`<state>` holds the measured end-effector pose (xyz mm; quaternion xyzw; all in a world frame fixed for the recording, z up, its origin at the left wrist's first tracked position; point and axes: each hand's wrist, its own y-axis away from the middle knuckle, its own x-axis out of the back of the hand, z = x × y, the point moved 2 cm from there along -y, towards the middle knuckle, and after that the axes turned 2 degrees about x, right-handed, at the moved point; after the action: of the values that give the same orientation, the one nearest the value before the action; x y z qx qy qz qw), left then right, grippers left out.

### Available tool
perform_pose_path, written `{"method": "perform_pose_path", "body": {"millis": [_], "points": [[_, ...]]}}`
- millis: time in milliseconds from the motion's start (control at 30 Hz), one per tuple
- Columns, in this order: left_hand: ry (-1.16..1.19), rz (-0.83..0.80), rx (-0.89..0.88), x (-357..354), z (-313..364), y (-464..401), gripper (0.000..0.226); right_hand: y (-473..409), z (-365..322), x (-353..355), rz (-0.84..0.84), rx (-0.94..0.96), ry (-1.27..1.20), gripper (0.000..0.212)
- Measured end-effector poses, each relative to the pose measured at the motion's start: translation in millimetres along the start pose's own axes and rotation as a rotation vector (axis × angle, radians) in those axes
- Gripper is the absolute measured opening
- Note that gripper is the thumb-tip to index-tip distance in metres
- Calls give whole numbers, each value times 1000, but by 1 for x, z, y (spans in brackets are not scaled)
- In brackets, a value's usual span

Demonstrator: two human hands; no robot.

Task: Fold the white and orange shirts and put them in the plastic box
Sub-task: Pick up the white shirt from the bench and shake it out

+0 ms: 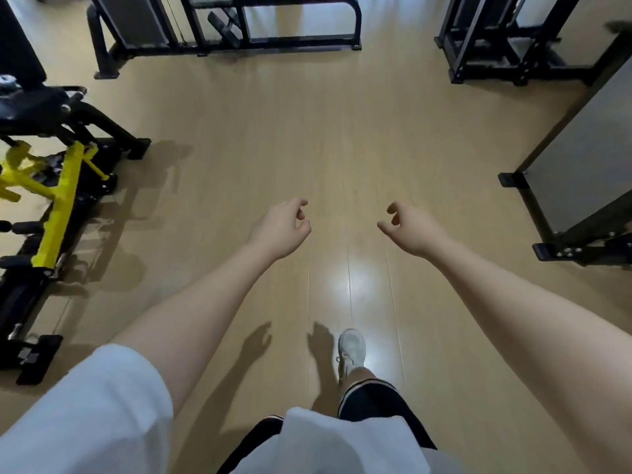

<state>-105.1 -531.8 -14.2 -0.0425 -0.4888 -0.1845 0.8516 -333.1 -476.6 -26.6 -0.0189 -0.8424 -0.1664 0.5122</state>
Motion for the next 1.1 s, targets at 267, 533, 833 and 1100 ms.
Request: {"method": "perform_pose_path", "body": {"millis": [267,533,833,1100], "points": [[12,-36,31,-1,21,-219,43,-213,29,54,-30,-28,18,50],[53,39,46,45,44,-425,42,-413,0,142,-62,35,64,50],[112,70,94,60,0,-661,44,-645,-30,169,-47,91,43,50],[137,9,61,129,-15,-897,41,-870,-70,241,-32,11,33,50]]}}
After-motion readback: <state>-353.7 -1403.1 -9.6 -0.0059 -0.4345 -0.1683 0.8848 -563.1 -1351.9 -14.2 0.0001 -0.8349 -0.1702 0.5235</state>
